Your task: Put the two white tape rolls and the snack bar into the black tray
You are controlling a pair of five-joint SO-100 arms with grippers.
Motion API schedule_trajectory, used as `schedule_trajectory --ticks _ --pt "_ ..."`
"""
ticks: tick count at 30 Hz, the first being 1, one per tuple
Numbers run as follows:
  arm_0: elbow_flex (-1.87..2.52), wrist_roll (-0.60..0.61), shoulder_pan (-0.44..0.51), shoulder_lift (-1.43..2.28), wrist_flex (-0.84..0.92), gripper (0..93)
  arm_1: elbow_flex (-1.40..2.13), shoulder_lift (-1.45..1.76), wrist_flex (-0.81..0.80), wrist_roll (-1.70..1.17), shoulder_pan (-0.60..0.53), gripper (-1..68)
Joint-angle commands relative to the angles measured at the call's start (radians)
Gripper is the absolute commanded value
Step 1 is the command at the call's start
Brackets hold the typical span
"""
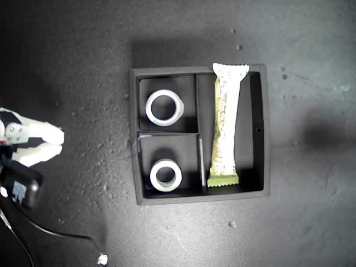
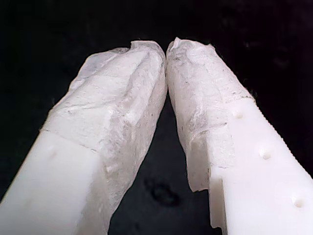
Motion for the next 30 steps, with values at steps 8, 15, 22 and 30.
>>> schedule_trajectory --ticks 8,15,22,30 --pt "0.117 -0.011 -0.003 0.048 0.003 0.2 0.391 0.360 -0.003 -0.020 -0.002 -0.4" --pt "0.249 -0.049 -0.018 0.048 -0.066 0.2 0.471 0.360 -0.046 -0.012 -0.009 11.2" --pt "0.249 0.044 -0.015 0.049 0.014 0.1 0.494 0.360 0.008 0.034 -0.075 -0.4" --pt "0.249 0.097 0.041 0.048 0.146 0.2 0.494 0.351 0.106 -0.141 0.080 0.0"
